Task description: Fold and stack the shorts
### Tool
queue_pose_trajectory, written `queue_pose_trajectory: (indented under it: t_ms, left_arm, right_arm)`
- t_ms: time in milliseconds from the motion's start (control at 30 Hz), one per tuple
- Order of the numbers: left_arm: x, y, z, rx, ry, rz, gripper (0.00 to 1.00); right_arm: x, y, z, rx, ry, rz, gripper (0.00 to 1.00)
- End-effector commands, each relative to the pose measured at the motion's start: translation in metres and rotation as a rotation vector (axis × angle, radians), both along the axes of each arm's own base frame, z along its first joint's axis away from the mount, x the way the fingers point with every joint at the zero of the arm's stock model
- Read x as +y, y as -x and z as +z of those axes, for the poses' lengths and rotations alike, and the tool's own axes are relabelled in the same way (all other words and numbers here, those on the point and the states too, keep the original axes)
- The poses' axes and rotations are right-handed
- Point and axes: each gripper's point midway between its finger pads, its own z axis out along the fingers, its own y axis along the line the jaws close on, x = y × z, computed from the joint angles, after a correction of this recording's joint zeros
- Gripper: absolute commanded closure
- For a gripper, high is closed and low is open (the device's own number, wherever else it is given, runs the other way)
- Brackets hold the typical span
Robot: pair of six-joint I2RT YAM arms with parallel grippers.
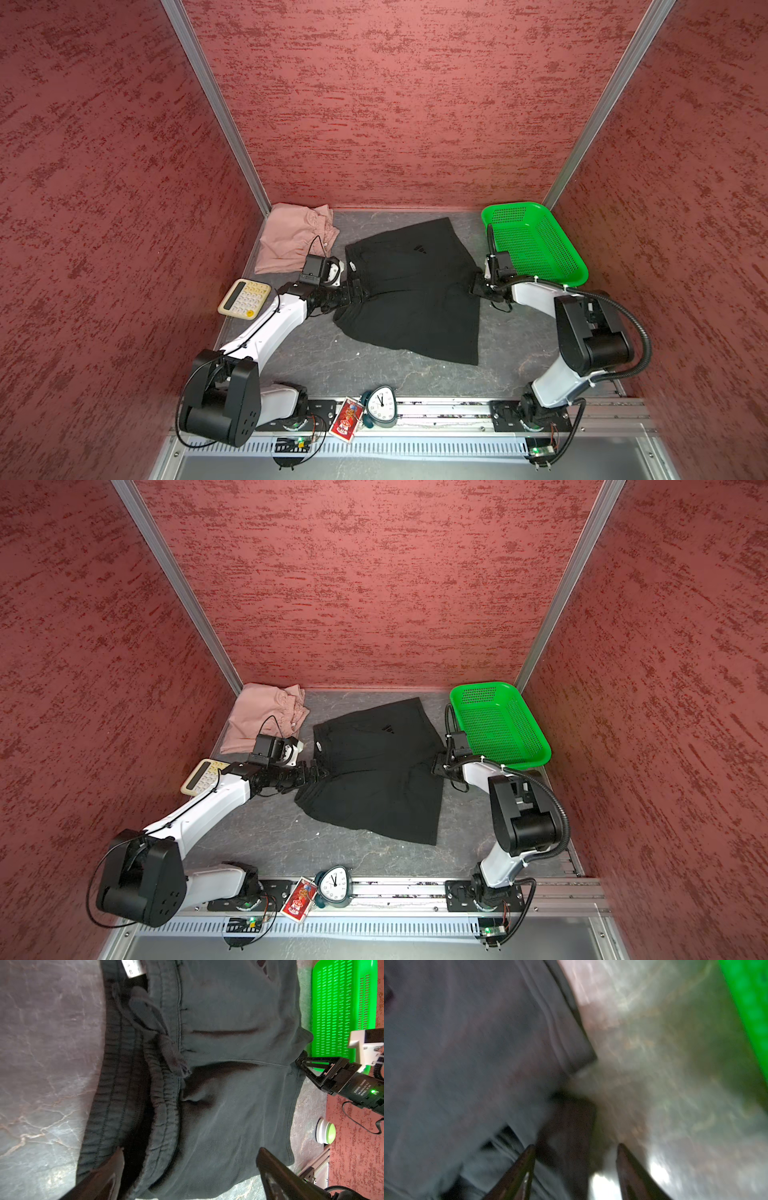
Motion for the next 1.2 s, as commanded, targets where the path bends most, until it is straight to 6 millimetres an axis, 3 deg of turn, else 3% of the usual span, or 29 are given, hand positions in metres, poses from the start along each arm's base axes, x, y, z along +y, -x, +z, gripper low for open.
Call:
queue_pose_trajectory:
  t_ms: [0, 67, 100, 300, 467, 533, 567, 600, 667, 733, 800, 900, 1000, 1167]
  left_arm:
    - [-0.002, -0.002, -0.012, 0.012, 0.003, 0.007, 0.01]
    - [-0.001, 0.0, -0.021, 0.031, -0.003, 0.009, 0.01]
    - [-0.001, 0.001, -0.025, 0.04, -0.008, 0.009, 0.01]
    - [0.007, 0.008, -0.044, 0.106, -0.038, 0.043, 0.01]
    - [0.011, 0.012, -0.061, 0.168, -0.047, 0.064, 0.01]
    - [0.011, 0.014, -0.064, 0.178, -0.045, 0.065, 0.01]
    - [0.011, 0.015, -0.063, 0.177, -0.04, 0.063, 0.01]
    - [0.009, 0.015, -0.058, 0.169, -0.03, 0.059, 0.0]
    - [0.006, 0.014, -0.043, 0.133, -0.006, 0.049, 0.01]
    - [0.006, 0.013, -0.023, 0.082, 0.005, 0.056, 0.01]
    - [0.013, 0.016, -0.011, 0.047, -0.005, 0.084, 0.01]
    - [0.027, 0.027, -0.02, 0.079, -0.003, 0.158, 0.01]
    - [0.032, 0.038, -0.038, 0.128, 0.026, 0.208, 0.01]
    - [0.037, 0.046, -0.046, 0.147, 0.09, 0.271, 0.01]
  right_arm:
    - [0.001, 0.01, -0.015, 0.053, -0.019, -0.006, 0.66]
    - [0.0, 0.011, -0.007, 0.055, -0.009, -0.004, 0.92]
    - [-0.002, 0.012, -0.001, 0.064, 0.002, -0.006, 1.0]
    - [-0.013, 0.027, 0.039, 0.153, 0.081, 0.0, 1.0]
    - [-0.023, 0.042, 0.059, 0.187, 0.13, -0.009, 1.0]
    - [-0.031, 0.047, 0.057, 0.196, 0.168, -0.022, 0.94]
    - [-0.035, 0.05, 0.051, 0.212, 0.187, -0.025, 0.81]
    - [-0.038, 0.053, 0.046, 0.232, 0.201, -0.025, 0.59]
    - [-0.039, 0.056, 0.043, 0.244, 0.204, -0.017, 0.48]
    - [-0.034, 0.056, 0.057, 0.197, 0.172, -0.009, 0.36]
    - [-0.024, 0.059, 0.08, 0.127, 0.129, 0.016, 0.32]
    - [0.011, 0.084, 0.093, 0.092, 0.058, 0.116, 0.32]
    - [0.06, 0.13, 0.087, 0.102, 0.071, 0.27, 0.32]
    - [0.095, 0.208, 0.065, 0.187, 0.162, 0.421, 0.31]
